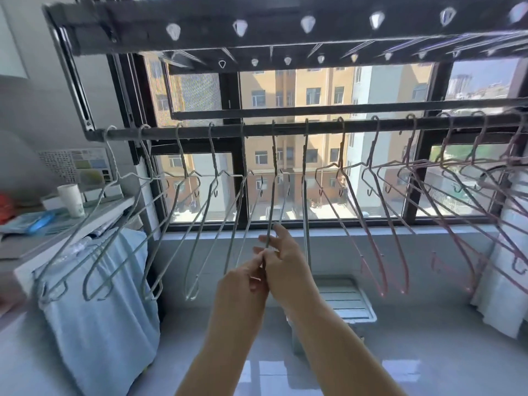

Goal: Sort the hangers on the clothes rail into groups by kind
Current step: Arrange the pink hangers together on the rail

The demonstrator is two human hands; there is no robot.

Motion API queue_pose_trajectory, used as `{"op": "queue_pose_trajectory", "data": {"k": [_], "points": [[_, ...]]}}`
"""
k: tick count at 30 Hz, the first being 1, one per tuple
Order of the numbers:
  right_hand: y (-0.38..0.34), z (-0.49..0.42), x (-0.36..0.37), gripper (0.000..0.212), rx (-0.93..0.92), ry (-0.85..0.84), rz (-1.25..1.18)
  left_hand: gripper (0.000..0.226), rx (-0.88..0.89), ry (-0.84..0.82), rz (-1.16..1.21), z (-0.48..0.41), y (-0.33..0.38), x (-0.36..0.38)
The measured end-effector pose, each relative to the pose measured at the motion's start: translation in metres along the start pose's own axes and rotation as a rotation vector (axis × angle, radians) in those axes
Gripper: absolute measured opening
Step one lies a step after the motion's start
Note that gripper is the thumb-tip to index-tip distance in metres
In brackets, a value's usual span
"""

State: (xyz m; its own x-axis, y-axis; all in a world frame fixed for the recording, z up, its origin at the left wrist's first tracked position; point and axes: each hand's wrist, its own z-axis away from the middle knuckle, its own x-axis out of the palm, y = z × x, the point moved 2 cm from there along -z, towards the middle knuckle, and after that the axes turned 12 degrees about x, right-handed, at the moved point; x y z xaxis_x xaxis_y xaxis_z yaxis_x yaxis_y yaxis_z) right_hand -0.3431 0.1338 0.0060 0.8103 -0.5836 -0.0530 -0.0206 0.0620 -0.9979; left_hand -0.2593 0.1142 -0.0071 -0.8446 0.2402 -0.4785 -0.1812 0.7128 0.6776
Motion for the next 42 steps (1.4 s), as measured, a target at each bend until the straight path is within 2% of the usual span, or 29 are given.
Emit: {"op": "queue_pose_trajectory", "data": {"k": [6,14,18,21,22,25,29,32,36,39,42], "points": [[0.000,0.001,-0.010,0.052,0.029,-0.004,-0.101,0.043,0.009,-0.019,-0.013,0.001,0.010,0.005],[-0.002,0.001,-0.017,0.050,0.050,0.008,-0.124,0.038,0.035,-0.030,0.015,-0.002,0.015,0.010],[-0.004,0.006,-0.019,0.048,0.036,0.015,0.053,0.033,0.032,-0.018,-0.014,-0.003,0.012,0.012],[-0.014,0.023,-0.025,0.057,-0.031,-0.003,0.271,0.025,0.039,-0.008,-0.053,-0.001,0.006,0.014],[-0.018,0.028,-0.030,0.058,-0.083,0.021,0.327,0.028,0.046,-0.002,-0.069,0.001,0.005,0.015],[-0.025,0.034,-0.051,0.056,-0.202,0.144,0.433,0.057,0.088,0.068,-0.162,0.004,0.005,0.017],[-0.014,0.032,-0.074,0.050,-0.172,0.237,0.425,0.054,0.244,0.221,-0.208,0.007,0.032,0.020],[-0.006,0.039,-0.091,0.042,-0.275,0.381,0.411,0.049,0.265,0.176,-0.129,0.007,0.047,0.034],[-0.010,0.041,-0.122,0.037,-0.344,0.527,0.467,0.061,0.258,0.081,-0.153,-0.002,0.053,0.058],[-0.013,0.035,-0.134,0.045,-0.285,0.436,0.493,0.070,0.179,0.020,-0.171,-0.011,0.047,0.074],[-0.015,0.025,-0.134,0.053,-0.238,0.316,0.532,0.068,0.083,0.034,-0.143,-0.019,0.038,0.087]]}}
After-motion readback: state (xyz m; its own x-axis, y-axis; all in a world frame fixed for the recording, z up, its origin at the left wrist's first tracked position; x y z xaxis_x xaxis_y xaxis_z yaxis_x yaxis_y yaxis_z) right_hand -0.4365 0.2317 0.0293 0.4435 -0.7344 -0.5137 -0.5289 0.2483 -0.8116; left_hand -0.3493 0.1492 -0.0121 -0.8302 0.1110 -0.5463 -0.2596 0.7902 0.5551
